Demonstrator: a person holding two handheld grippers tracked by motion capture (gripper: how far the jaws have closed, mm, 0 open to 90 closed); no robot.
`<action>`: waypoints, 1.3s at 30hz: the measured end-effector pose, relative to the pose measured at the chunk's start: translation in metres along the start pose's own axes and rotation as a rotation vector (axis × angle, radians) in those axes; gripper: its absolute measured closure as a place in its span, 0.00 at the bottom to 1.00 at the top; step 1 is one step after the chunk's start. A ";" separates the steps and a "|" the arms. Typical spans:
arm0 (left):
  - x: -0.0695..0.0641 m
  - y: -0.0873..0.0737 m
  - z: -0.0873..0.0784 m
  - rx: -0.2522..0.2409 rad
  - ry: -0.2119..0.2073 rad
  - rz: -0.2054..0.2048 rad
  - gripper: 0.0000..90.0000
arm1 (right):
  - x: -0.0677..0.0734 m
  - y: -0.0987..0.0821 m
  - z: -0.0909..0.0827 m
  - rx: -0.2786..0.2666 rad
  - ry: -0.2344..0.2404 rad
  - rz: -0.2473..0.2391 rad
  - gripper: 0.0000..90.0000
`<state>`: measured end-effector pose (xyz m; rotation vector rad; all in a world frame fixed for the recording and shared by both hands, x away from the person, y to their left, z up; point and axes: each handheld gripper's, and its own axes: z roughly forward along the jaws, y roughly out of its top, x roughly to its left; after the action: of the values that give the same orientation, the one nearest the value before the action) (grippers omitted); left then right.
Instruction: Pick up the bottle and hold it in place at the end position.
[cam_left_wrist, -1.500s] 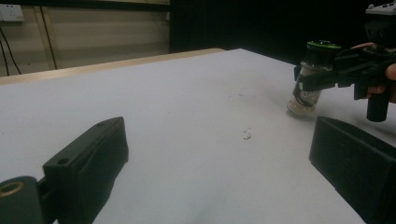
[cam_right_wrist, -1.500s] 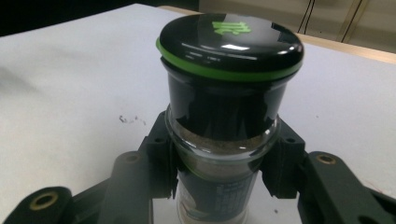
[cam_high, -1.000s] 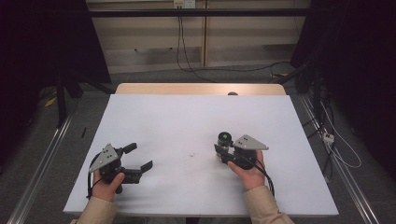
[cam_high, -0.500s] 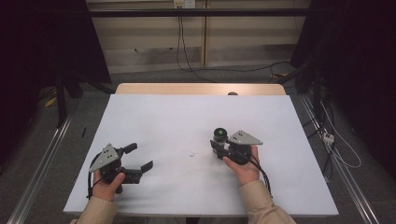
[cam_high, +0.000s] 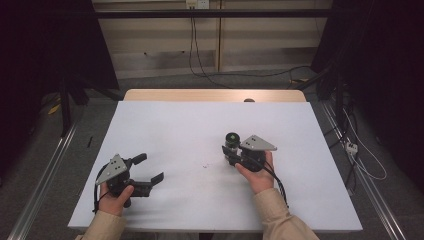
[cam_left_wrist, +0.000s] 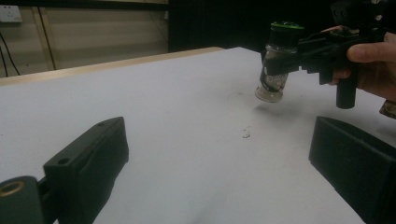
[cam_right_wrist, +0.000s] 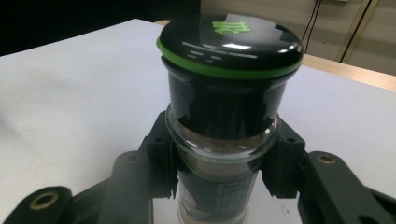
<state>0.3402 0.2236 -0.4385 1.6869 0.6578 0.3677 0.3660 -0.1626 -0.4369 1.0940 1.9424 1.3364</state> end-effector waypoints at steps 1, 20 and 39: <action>0.000 0.000 0.000 0.000 0.000 0.000 0.05 | 0.000 0.001 0.001 0.001 0.000 0.002 0.59; -0.001 0.000 -0.001 0.006 0.002 0.000 0.05 | 0.001 0.006 0.012 -0.008 0.008 -0.007 0.59; 0.001 0.000 -0.001 0.012 -0.001 0.027 0.05 | 0.000 0.015 0.025 -0.011 0.003 -0.013 0.59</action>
<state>0.3404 0.2245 -0.4385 1.7092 0.6379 0.3823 0.3902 -0.1471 -0.4325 1.0734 1.9384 1.3414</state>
